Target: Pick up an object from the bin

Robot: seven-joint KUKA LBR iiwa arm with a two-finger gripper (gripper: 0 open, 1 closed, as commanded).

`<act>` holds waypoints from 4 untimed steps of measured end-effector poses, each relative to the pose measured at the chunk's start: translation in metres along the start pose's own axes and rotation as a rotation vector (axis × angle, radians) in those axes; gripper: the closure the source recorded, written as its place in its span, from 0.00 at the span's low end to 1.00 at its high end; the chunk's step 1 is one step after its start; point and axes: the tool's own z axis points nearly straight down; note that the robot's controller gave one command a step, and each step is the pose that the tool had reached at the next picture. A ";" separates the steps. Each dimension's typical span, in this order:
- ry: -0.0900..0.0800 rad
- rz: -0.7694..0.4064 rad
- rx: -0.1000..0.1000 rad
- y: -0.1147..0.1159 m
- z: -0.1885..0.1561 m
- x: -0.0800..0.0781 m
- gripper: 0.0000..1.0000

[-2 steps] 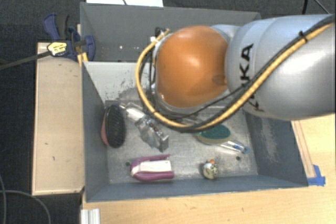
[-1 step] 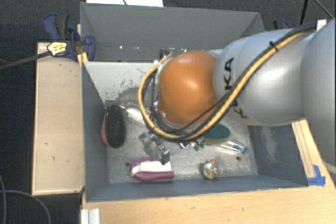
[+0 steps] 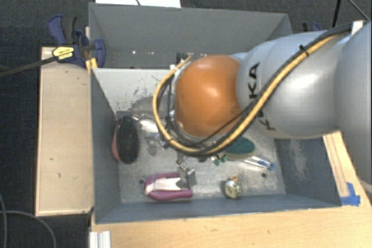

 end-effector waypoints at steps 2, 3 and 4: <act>-0.001 0.117 -0.001 -0.068 0.090 0.025 0.00; -0.005 -0.122 0.003 -0.034 0.090 0.044 0.00; -0.004 -0.118 0.003 -0.034 0.090 0.045 1.00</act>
Offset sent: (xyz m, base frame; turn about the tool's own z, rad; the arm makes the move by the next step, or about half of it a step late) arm -0.0110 -0.0172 -0.0805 -0.0367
